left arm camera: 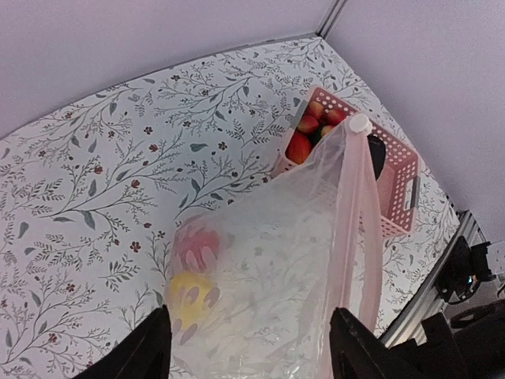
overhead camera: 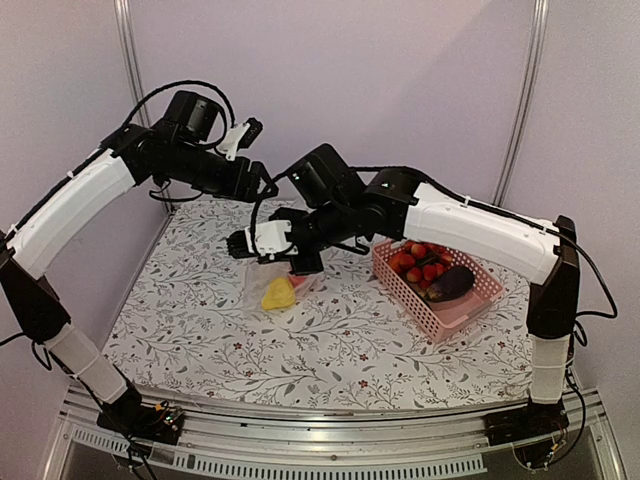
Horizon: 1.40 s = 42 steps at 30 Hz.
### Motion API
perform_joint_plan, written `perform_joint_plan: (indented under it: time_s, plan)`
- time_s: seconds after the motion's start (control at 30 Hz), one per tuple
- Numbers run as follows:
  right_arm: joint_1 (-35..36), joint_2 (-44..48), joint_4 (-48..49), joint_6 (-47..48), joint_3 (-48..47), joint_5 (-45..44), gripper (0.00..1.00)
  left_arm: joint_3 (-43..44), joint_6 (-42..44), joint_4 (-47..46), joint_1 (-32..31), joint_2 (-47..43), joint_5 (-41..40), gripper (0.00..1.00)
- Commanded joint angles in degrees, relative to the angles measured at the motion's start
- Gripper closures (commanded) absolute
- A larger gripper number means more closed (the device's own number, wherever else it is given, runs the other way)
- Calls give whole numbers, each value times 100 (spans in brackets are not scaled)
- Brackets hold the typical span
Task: Place the food in the zip-top bag and seal the zipper
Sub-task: Pass from the right arm to the left, then pass from the left arm to the right
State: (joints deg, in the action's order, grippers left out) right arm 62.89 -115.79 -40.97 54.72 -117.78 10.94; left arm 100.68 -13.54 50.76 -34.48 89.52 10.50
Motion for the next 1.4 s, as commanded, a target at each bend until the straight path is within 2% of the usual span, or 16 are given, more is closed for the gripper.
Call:
perform_joint_plan:
  time_s: [0.0, 0.1, 0.3, 0.43, 0.5, 0.63, 0.7, 0.77, 0.83, 1.1, 1.3, 1.37]
  plan:
    - [121, 250, -171, 51, -155, -259, 98, 458, 237, 561, -402, 248, 292, 32]
    - [162, 250, -179, 56, -246, -355, 98, 544, 408, 651, -636, 395, 200, 31]
    - [212, 299, -199, 22, -349, -479, 95, 789, 540, 956, -982, 857, -559, 31]
    - [232, 358, -226, -12, -311, -523, 94, 914, 531, 1039, -991, 1061, -788, 39]
    - [232, 402, -244, -45, -295, -508, 94, 918, 590, 1047, -991, 1106, -618, 48]
    - [232, 540, -228, -143, -109, -587, 90, 1033, 604, 1024, -931, 1219, -280, 75]
    - [233, 634, -239, -207, -25, -651, 81, 1134, 590, 971, -866, 1236, -189, 87]
    - [234, 736, -307, -331, 10, -619, 71, 1215, 567, 882, -809, 1204, -146, 92]
    - [220, 871, -471, -453, 9, -529, 66, 1276, 578, 809, -767, 1168, -99, 96]
    - [-504, 1632, -860, -992, 63, 129, 58, 1290, 649, 698, -697, 1056, 37, 98]
    - [-686, 1851, -773, -466, 698, -234, 37, 1172, 747, 651, -684, 1005, 312, 96]
    - [-682, 1804, -718, -372, 797, -269, 34, 1133, 753, 605, -684, 978, 481, 95]
